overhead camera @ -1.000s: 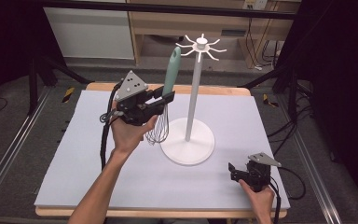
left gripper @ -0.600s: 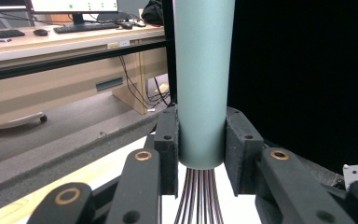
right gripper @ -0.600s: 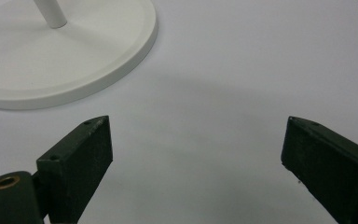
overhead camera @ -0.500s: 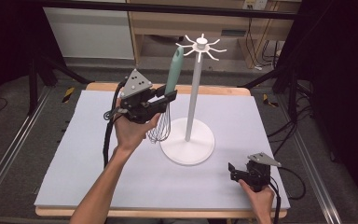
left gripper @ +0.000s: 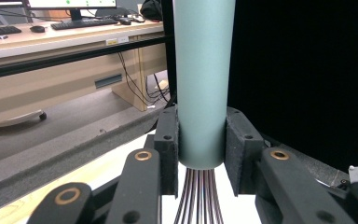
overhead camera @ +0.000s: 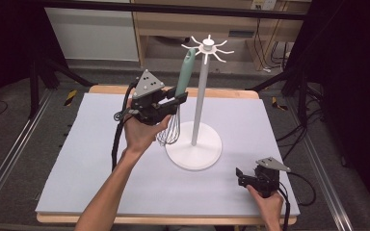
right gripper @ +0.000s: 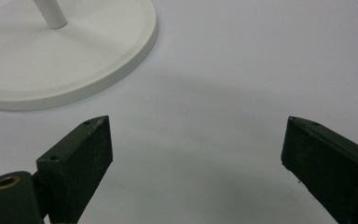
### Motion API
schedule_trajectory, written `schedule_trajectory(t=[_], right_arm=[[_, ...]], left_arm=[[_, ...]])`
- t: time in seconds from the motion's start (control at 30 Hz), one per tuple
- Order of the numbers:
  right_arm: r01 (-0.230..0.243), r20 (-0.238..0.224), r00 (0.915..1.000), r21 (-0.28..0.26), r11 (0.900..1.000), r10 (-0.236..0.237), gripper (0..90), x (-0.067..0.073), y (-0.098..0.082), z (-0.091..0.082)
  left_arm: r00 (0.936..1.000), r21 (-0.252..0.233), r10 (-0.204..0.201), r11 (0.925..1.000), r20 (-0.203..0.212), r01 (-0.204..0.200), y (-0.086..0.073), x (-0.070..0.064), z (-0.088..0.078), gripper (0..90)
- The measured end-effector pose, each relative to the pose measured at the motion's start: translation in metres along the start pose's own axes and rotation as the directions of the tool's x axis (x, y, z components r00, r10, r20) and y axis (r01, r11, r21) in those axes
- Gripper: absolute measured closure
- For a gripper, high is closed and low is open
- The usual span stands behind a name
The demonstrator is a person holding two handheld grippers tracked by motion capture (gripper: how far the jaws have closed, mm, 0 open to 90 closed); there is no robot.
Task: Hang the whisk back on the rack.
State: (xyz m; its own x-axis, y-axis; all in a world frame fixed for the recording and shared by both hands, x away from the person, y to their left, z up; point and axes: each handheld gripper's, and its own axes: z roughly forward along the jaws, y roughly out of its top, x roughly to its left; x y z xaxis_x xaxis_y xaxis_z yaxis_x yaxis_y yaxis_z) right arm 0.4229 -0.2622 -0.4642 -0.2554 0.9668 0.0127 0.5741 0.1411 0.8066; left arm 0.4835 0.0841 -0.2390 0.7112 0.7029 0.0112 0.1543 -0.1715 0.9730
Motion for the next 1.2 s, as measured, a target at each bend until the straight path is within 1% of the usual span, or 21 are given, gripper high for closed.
schedule_trajectory(t=[0.33, 0.43, 0.67, 0.73, 1.2], right_arm=[[0.002, 0.001, 1.0, 0.0, 1.0, -0.002, 9.3, 0.0, 0.0, 0.0], [0.0, 0.0, 1.0, 0.001, 1.0, 0.0, 9.3, 0.0, 0.0, 0.0], [0.0, 0.0, 1.0, 0.001, 1.0, 0.0, 9.3, 0.0, 0.0, 0.0], [-0.001, -0.001, 1.0, 0.004, 1.0, 0.001, 9.3, 0.0, 0.0, 0.0], [0.006, -0.003, 1.0, 0.006, 1.0, -0.006, 9.3, 0.001, 0.0, 0.001]], left_arm=[[1.0, 0.0, -0.004, 1.0, -0.002, 0.004, -0.001, 0.0, 0.007, 68.7], [1.0, 0.006, 0.001, 1.0, -0.003, -0.001, -0.002, 0.0, 0.008, 68.7], [1.0, -0.003, -0.004, 1.0, -0.004, 0.004, -0.003, -0.002, 0.014, 68.6], [1.0, -0.001, 0.0, 1.0, -0.007, 0.0, -0.004, -0.002, 0.015, 68.7], [0.9997, 0.001, -0.011, 0.9999, -0.02, 0.011, -0.007, 0.0, 0.023, 68.6]])
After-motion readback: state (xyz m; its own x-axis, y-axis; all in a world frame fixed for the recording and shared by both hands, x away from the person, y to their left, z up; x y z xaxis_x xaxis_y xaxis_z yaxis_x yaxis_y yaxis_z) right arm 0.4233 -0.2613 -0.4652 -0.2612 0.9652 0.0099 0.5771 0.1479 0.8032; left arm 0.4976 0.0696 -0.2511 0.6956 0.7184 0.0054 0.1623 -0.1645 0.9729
